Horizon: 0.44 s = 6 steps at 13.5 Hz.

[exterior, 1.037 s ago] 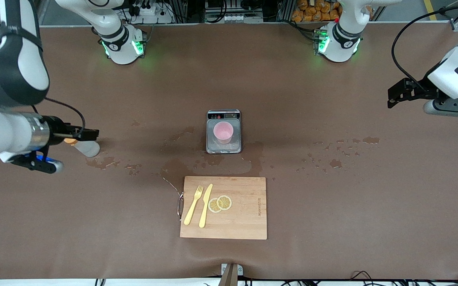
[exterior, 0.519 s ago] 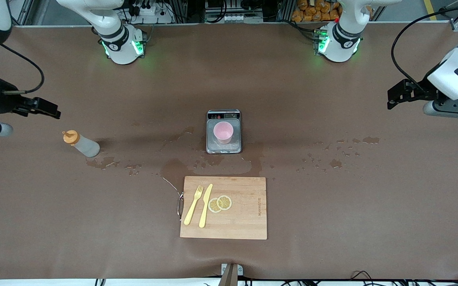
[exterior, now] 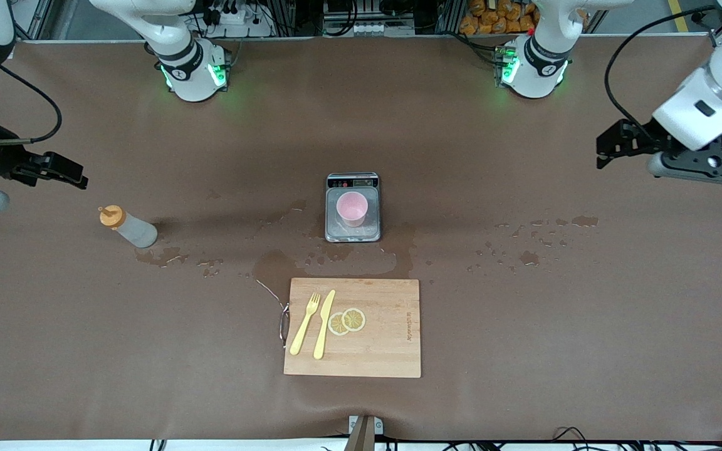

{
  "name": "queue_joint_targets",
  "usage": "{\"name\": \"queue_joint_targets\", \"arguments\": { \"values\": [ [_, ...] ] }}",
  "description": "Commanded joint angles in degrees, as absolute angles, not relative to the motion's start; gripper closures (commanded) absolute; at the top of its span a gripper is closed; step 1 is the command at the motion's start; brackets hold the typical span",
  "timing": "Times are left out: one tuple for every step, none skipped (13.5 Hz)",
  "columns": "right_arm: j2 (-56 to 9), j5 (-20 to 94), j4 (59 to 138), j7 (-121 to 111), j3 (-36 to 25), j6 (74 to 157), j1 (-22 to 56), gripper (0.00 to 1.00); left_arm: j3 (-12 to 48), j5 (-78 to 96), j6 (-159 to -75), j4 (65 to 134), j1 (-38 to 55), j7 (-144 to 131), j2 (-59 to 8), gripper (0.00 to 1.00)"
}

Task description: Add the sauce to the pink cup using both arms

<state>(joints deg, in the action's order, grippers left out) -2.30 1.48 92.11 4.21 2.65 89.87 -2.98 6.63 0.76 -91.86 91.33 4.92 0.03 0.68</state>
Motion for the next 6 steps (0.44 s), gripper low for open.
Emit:
{"name": "queue_joint_targets", "arguments": {
  "values": [
    [-0.09,0.0,93.96,3.52,3.16,91.14,-3.34,0.0,6.77,0.88,-91.15,90.7,4.48,0.18,1.32,0.0],
    [-0.09,-0.17,93.96,3.52,3.16,92.01,-3.34,0.0,6.42,0.88,-91.14,90.7,4.48,0.18,1.23,0.0],
    [-0.09,-0.44,93.96,3.52,3.16,92.63,-3.43,0.0,6.24,0.97,-91.14,90.7,4.22,0.44,1.06,0.0],
    [-0.09,-0.44,93.96,3.52,3.16,92.72,-3.43,0.0,6.24,0.88,-91.14,90.7,3.17,0.96,0.79,0.0],
    [-0.09,-0.44,93.96,3.52,3.16,92.72,-3.43,0.0,6.24,0.88,-91.14,90.88,2.03,1.23,0.7,0.0],
    [-0.09,-0.44,93.96,3.52,3.16,92.72,-3.43,0.0,6.24,0.88,-91.14,91.05,1.67,1.23,0.7,0.0]
  ]
}}
